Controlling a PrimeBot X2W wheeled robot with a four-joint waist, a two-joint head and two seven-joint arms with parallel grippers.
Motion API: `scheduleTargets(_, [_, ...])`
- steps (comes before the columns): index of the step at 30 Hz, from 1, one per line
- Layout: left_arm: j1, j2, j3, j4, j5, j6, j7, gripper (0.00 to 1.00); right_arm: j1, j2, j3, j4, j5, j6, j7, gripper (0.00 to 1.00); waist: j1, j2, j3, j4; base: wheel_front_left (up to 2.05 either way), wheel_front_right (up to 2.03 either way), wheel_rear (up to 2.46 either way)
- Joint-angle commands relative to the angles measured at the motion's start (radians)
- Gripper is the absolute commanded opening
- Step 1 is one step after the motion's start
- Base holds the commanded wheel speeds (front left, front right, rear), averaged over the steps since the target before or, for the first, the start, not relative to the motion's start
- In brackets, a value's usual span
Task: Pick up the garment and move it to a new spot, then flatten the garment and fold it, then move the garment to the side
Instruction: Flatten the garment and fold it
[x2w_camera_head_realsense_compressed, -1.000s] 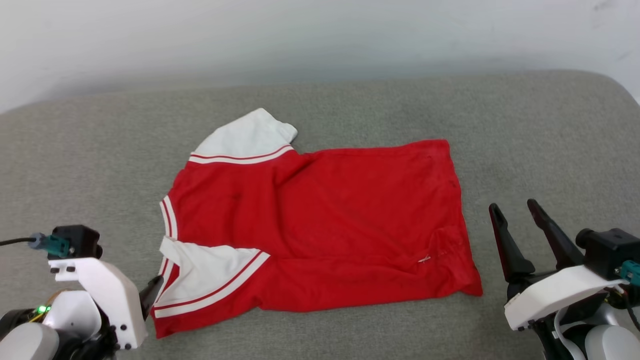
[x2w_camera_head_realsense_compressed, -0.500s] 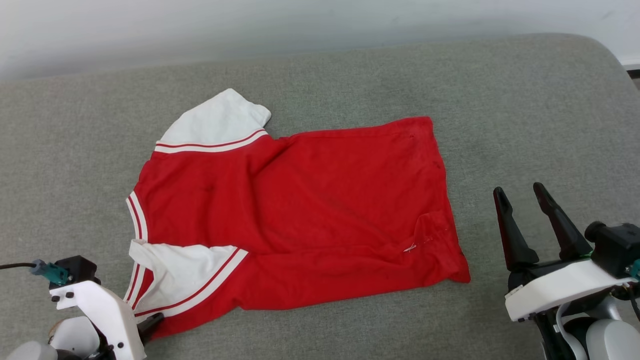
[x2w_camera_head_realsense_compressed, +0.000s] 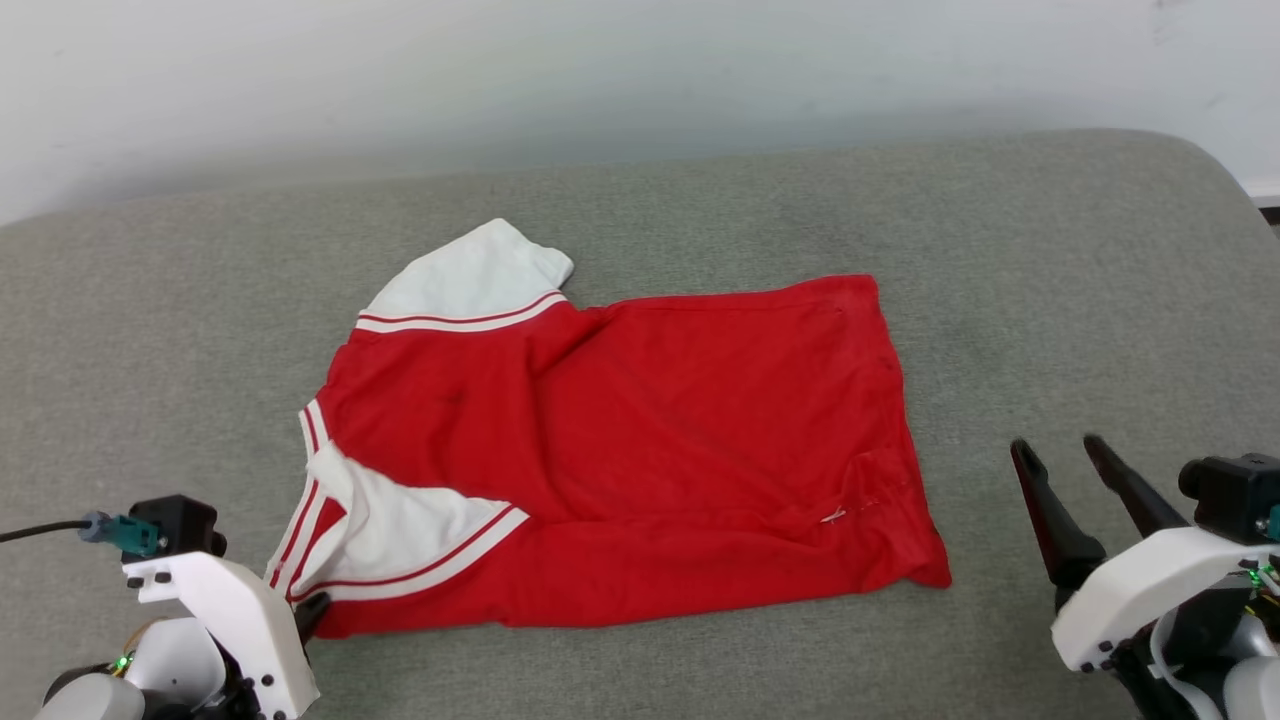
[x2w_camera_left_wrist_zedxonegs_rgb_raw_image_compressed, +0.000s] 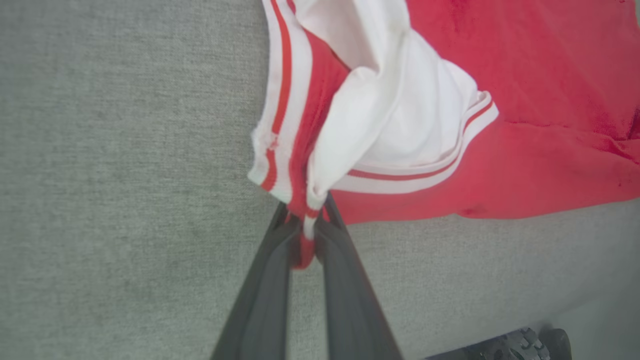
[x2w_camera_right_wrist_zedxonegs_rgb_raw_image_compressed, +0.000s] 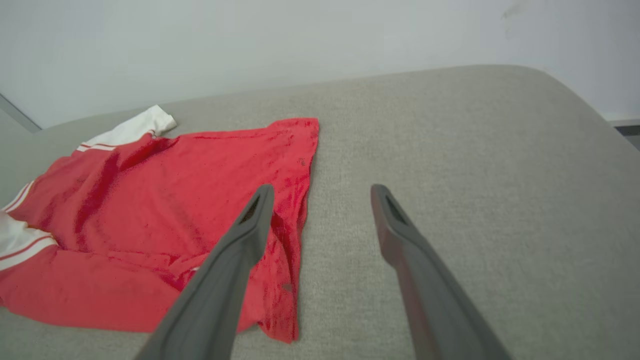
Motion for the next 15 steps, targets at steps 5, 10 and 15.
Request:
scheduleTargets(5, [-0.012,0.015,0.011,-0.079,0.03,0.022,-0.026,0.0,-0.017,-0.066,0.002,0.066,0.067,0.0,0.245,1.0,0.0,0.0,0.006,0.037,0.0,0.0,0.0])
scheduleTargets(10, [-0.029,0.012,0.003,-0.161,0.064,0.037,-0.047,0.0,-0.056,-0.118,0.041,0.102,0.124,0.0,0.47,1.0,0.0,0.0,0.039,0.077,0.0,0.0,0.0])
scheduleTargets(15, [-0.064,-0.006,-0.015,-0.206,0.089,0.046,-0.058,0.0,-0.119,-0.129,0.086,0.14,0.148,0.0,0.55,1.0,0.0,0.0,0.084,0.112,0.0,0.0,0.0])
